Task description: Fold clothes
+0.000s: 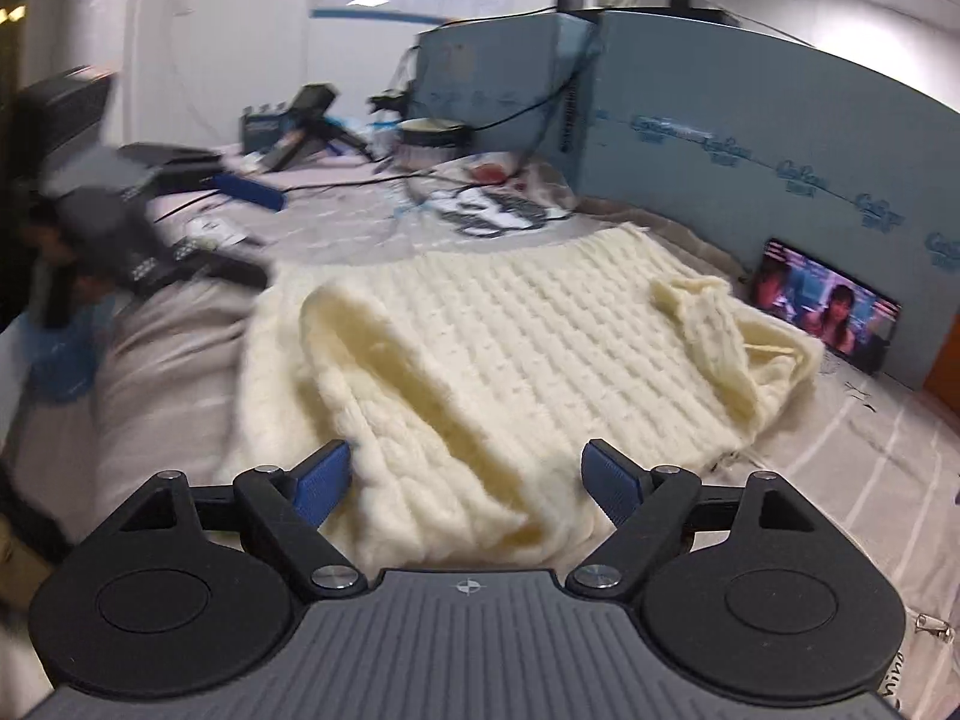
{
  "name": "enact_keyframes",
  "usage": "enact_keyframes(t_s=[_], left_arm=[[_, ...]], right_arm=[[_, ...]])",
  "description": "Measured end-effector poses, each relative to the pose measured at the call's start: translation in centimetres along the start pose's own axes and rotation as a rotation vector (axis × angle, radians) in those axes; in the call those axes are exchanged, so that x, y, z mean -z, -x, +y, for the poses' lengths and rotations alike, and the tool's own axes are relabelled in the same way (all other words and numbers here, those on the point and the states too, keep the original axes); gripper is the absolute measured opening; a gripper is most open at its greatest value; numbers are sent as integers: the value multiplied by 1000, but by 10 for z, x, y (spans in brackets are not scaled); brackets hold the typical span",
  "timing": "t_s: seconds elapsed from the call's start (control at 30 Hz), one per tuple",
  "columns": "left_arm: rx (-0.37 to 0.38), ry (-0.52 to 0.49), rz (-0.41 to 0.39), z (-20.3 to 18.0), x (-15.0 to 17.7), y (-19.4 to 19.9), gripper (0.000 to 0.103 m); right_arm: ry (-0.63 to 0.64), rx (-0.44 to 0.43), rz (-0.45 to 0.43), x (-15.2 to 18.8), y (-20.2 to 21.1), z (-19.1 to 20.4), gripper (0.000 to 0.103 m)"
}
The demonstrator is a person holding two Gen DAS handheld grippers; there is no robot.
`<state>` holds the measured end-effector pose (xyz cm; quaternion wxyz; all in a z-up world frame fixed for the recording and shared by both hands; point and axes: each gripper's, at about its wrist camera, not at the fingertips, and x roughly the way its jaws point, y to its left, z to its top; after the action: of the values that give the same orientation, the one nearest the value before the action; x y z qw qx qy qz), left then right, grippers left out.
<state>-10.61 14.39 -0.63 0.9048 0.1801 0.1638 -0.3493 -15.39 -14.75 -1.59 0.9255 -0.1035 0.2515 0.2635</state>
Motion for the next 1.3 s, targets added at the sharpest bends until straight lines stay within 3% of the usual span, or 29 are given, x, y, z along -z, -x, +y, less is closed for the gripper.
enact_keyframes(t_s=[0.03,0.17,0.3,0.37,0.43,0.5,0.57,0.7,0.73,0.77,0.8,0.87,1.0,1.03,1.17,1.23,1.3], left_arm=[[18,-36,3,-4,0,2,96],[105,-151,34,-20,-1,3,96],[126,-251,59,-33,1,-5,96],[126,-298,70,-38,3,-11,96],[127,-340,71,-43,4,-16,96],[127,-377,62,-46,6,-21,96],[138,-340,50,-43,3,-28,96],[157,-307,10,-48,2,-40,93],[167,-312,4,-49,2,-42,90],[192,-305,6,-48,0,-42,79],[223,-286,15,-46,-2,-44,55],[287,-253,38,-43,-4,-47,34],[319,-181,9,-39,-6,-44,25],[329,-139,1,-36,-7,-44,25],[346,-86,-55,-33,-11,-39,26],[330,-114,-62,-34,-12,-41,30],[307,-159,-52,-35,-12,-43,42]], right_arm=[[-17,2,-4,-1,-1,-1,80],[-50,-29,-9,-6,-8,-1,55],[-34,-47,1,-5,-12,11,44],[-51,-44,-2,-4,-10,11,44],[-69,-46,-11,-4,-7,10,46],[-82,-53,-24,-3,-3,9,57],[-81,-77,-41,-3,3,10,69],[-97,-157,-69,2,16,9,82],[-100,-189,-72,4,20,9,87],[-100,-223,-74,6,25,10,89],[-93,-251,-72,7,28,11,90],[-52,-269,-64,8,31,18,97],[68,-149,-18,6,19,33,96],[93,-134,-9,6,16,34,89],[192,-110,-35,10,19,31,30],[198,-97,-48,10,21,22,20],[180,-92,-69,8,23,12,17]])
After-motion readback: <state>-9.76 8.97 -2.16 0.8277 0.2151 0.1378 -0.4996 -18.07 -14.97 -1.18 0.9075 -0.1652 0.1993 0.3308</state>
